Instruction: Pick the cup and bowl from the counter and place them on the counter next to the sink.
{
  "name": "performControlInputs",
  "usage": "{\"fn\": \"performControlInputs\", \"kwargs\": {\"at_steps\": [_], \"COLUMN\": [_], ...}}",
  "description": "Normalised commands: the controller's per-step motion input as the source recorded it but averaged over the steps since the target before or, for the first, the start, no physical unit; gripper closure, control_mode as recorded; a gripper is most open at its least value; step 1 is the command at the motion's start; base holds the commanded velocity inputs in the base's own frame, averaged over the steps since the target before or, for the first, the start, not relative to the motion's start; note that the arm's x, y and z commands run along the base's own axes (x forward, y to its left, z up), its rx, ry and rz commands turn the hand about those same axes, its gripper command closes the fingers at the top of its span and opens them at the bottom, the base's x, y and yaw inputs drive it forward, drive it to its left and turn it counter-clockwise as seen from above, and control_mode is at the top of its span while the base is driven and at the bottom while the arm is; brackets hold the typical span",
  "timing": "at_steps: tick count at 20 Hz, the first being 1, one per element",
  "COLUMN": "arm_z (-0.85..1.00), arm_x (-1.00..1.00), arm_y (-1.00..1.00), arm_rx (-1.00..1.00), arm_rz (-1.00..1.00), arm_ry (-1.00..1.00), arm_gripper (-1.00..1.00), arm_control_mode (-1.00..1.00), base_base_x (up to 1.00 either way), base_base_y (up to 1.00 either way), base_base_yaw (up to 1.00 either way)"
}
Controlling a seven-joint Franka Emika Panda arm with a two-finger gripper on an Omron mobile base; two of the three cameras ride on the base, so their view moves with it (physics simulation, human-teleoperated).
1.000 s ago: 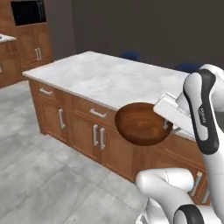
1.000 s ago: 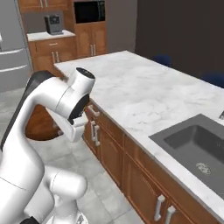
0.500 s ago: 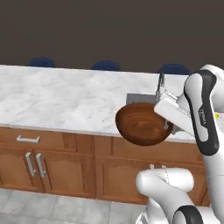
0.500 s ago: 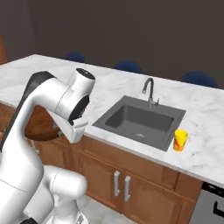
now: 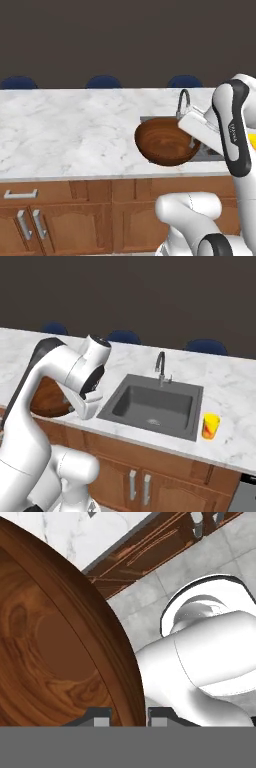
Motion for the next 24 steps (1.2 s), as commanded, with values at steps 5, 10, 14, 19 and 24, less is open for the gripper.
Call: {"fn": "performControlInputs", "kwargs": {"at_steps": [5,10,14,19,24], "arm_z": [0.0,0.0,0.0,0.0,0.0], "arm_x": [0.0,0.0,0.0,0.0,0.0], "arm_y": [0.0,0.0,0.0,0.0,0.0], "arm_rx": [0.0,0.0,0.0,0.0,0.0], "arm_rz": [0.0,0.0,0.0,0.0,0.0], "arm_ry": [0.0,0.0,0.0,0.0,0.0], "arm_gripper": [1.0,1.0,1.0,1.0,1.0], "arm_control_mode": [1.0,1.0,1.0,1.0,1.0], "base_base_x": [0.49,0.24,0.42,0.4,0.44], "base_base_y": [0.58,0.15,-0.01,-0.05,0.36], "base_base_yaw": [-0.26,-0.31,-0.42,-0.4,-0.21]}}
